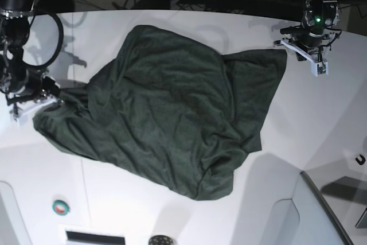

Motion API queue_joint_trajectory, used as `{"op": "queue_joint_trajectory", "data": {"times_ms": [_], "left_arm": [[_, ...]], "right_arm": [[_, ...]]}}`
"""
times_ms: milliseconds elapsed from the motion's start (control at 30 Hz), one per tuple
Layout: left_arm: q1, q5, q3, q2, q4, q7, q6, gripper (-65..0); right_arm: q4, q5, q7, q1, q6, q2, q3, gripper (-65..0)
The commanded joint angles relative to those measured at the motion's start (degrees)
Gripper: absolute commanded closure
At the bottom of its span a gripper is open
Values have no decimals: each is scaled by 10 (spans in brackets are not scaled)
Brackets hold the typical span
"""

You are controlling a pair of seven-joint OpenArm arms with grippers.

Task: Layout the t-shirt on the table in an organized manner, then fold the t-shirt properly
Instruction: 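Grasp the shirt edges with both grippers and pull them apart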

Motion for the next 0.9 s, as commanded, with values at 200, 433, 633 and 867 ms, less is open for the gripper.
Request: {"op": "queue_joint_trajectory", "data": {"times_ms": [200, 433, 633, 867], "left_arm": [[-39, 3, 3, 12, 3, -12, 0, 0], [-104, 4, 61, 16, -70, -12, 3, 0], [-109, 4, 83, 17, -117, -14, 3, 0], [-88, 4, 81, 13, -113, -14, 3, 0]], "right_arm": [[44, 3, -9, -41, 0, 43, 39, 0], [7, 2, -4, -41, 0, 68, 38, 0], [-42, 3, -7, -28, 0, 72, 38, -168], [123, 3, 11, -80, -2, 40, 34, -269]]}}
